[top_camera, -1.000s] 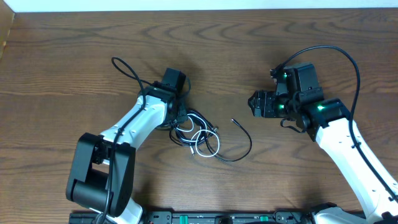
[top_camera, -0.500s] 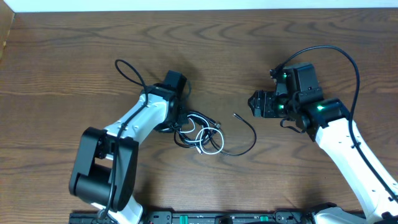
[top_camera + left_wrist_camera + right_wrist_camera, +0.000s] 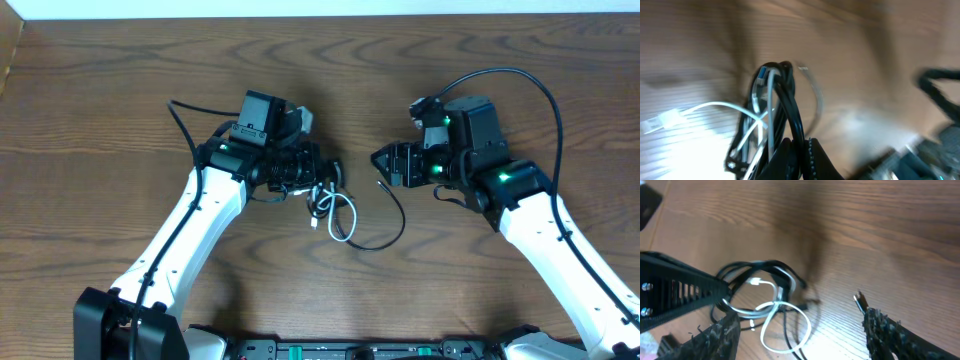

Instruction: Untangle cables

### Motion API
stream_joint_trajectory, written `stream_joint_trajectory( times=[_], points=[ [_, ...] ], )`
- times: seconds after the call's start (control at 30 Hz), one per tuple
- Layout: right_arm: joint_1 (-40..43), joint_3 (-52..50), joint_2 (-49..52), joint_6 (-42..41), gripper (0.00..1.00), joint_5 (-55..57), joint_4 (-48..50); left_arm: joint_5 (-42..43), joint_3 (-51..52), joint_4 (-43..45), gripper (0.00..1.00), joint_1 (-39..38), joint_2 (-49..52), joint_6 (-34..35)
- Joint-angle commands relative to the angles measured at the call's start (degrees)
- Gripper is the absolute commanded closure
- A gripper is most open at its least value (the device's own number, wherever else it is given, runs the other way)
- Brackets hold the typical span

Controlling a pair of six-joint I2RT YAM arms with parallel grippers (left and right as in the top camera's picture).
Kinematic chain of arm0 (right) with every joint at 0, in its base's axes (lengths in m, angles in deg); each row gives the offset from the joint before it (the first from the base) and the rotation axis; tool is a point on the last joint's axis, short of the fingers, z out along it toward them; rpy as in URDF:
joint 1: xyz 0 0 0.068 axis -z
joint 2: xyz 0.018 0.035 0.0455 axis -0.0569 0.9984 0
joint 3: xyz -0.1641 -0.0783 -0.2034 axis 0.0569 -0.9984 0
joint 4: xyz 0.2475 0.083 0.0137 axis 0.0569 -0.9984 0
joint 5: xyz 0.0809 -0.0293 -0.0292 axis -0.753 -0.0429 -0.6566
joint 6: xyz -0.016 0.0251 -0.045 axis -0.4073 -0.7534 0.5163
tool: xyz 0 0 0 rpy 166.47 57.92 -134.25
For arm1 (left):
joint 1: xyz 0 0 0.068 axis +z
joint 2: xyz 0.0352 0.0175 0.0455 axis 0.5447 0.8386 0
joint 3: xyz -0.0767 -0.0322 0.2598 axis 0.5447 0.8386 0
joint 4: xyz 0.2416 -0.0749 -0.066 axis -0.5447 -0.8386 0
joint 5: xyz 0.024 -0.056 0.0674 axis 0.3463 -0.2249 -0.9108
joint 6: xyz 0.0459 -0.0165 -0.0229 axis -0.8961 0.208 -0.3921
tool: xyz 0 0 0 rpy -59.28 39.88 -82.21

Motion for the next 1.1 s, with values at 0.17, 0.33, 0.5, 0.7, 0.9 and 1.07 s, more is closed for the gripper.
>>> stream_joint_trajectory(
  times=[0.17, 0.33, 0.5, 0.7, 0.9, 1.07],
  points=[
    [-0.8, 0.0, 0.2, 8.6, 0.23, -5.4, 0.0, 27.9, -1.0, 8.6, 0.92, 4.6, -0.5, -2.5],
    [-0.8, 0.0, 0.2, 14.4, 0.21, -7.0, 0.5, 34.2, -1.0, 11.3, 0.93, 7.3, -0.5, 2.6],
    [-0.8, 0.0, 0.7, 16.7, 0.20, -7.0, 3.3, 36.3, -1.0, 11.7, 0.93, 7.5, -0.5, 6.5],
    [-1.4, 0.0, 5.6, 15.1, 0.20, -7.0, 7.5, 36.3, -1.0, 12.0, 0.92, 7.5, -0.5, 11.9],
    [-2.0, 0.0, 12.9, 0.3, 0.17, -3.3, 11.5, 39.1, -1.0, 16.5, 0.93, 7.5, -0.5, 15.9],
    [-2.0, 0.0, 17.9, -12.0, 0.23, 0.3, 13.7, 39.1, -1.0, 23.9, 0.92, 7.5, -0.5, 21.5]
  ],
)
